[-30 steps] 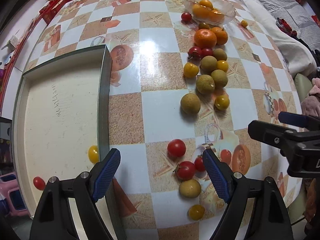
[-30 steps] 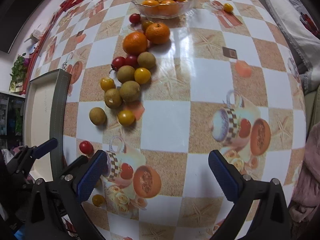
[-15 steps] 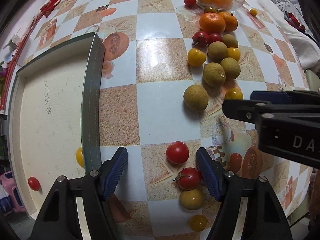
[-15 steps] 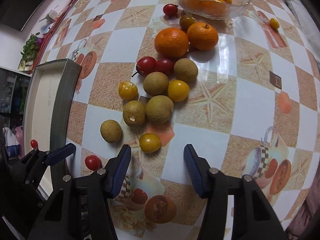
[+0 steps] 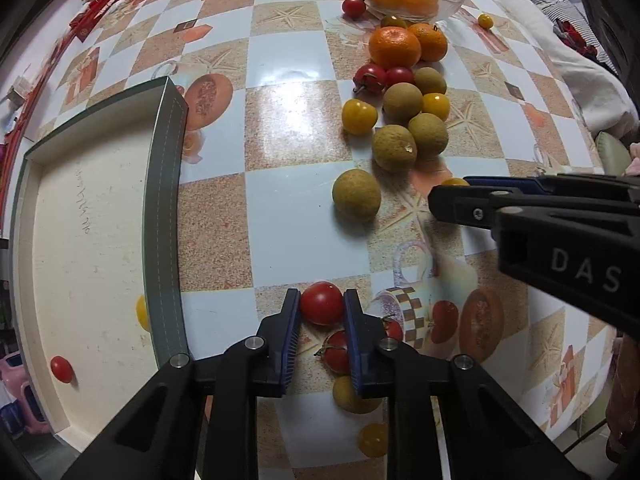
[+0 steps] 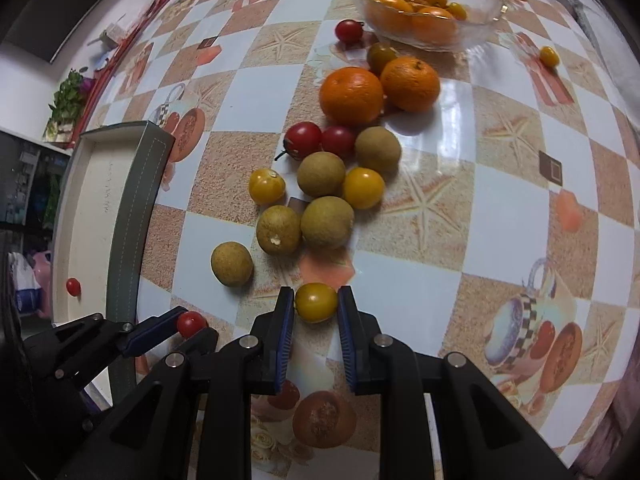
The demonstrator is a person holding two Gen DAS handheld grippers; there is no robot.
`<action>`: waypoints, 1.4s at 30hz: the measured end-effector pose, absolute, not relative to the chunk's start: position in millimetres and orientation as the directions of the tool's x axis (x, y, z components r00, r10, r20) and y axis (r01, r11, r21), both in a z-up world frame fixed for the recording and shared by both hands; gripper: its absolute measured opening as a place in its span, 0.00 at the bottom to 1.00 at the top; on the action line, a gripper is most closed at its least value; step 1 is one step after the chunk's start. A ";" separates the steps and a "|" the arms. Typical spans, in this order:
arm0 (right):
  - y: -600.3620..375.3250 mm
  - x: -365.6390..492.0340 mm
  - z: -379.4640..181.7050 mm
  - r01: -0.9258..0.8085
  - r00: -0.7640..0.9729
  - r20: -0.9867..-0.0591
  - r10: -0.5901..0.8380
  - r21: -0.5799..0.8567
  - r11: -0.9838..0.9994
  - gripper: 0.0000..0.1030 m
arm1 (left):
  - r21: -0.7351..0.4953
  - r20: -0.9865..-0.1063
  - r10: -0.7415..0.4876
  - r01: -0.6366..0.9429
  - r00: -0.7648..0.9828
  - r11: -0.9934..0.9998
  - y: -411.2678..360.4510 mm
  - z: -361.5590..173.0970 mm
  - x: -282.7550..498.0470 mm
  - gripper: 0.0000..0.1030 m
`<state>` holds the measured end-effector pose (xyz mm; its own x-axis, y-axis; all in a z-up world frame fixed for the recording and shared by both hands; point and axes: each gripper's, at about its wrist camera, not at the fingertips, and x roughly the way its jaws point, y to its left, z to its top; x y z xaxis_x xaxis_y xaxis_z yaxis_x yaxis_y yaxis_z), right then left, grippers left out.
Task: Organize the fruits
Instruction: 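Grasp another red cherry tomato with the left tool while the right tool grasps a yellow one, then carry the red tomato in the left tool while the right tool carries the yellow tomato to the tray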
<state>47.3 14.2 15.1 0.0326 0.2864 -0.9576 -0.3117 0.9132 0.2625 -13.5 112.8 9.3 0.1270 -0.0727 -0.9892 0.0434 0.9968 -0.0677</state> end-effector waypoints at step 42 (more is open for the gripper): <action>79.9 16.1 89.4 -0.381 0.023 -0.942 0.335 0.302 0.874 0.23 | -0.114 -0.953 -0.072 -0.129 0.293 0.985 259.8 92.2 -57.0 0.22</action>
<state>16.1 79.9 89.4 0.0234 0.3355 -0.9418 -0.3806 0.8741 0.3019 -57.0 259.8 92.2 0.2932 -0.0717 -0.9534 -0.1294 0.9850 -0.1139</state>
